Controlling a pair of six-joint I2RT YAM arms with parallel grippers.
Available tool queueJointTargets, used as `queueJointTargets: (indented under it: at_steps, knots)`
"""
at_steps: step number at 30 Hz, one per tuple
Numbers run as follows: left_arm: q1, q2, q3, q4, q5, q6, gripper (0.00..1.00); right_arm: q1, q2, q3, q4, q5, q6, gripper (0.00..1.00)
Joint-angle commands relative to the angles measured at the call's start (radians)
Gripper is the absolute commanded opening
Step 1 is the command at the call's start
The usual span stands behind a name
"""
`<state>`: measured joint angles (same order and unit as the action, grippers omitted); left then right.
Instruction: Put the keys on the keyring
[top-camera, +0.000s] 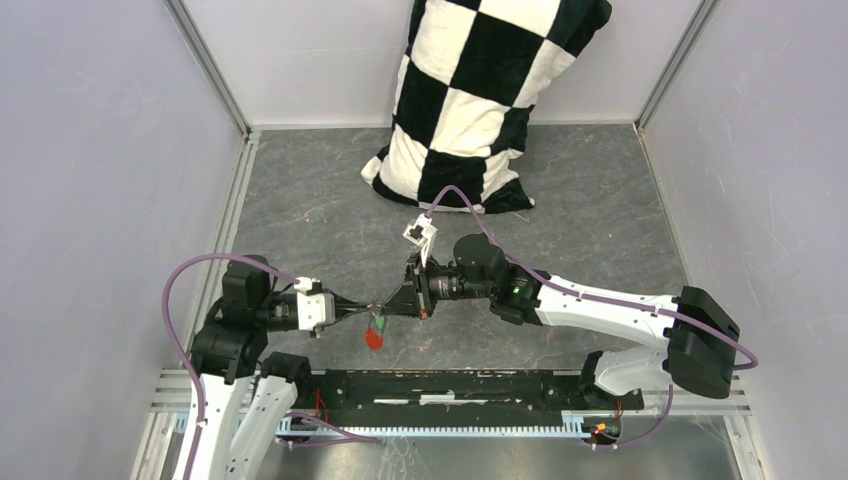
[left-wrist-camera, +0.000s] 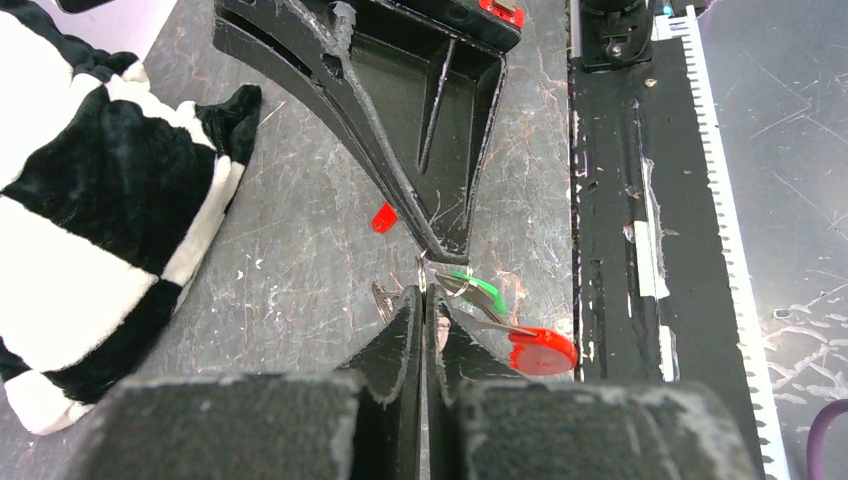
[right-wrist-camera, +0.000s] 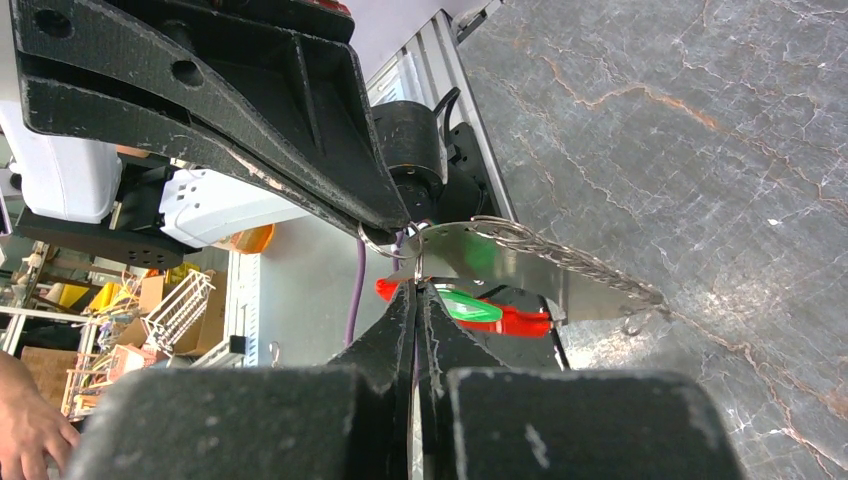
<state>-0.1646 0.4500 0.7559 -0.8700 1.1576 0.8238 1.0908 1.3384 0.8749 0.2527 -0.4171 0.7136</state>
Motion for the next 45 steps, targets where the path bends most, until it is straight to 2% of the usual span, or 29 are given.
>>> queueJointTargets:
  at_steps: [1, 45]
  knots:
    - [0.003, -0.010, -0.003, -0.026, 0.028, 0.067, 0.02, -0.009, -0.014, 0.033, 0.037, 0.026, 0.005, 0.00]
    - [0.004, -0.016, -0.018, -0.026, 0.028, 0.066, 0.02, -0.004, 0.006, 0.084, 0.073, 0.014, 0.011, 0.00]
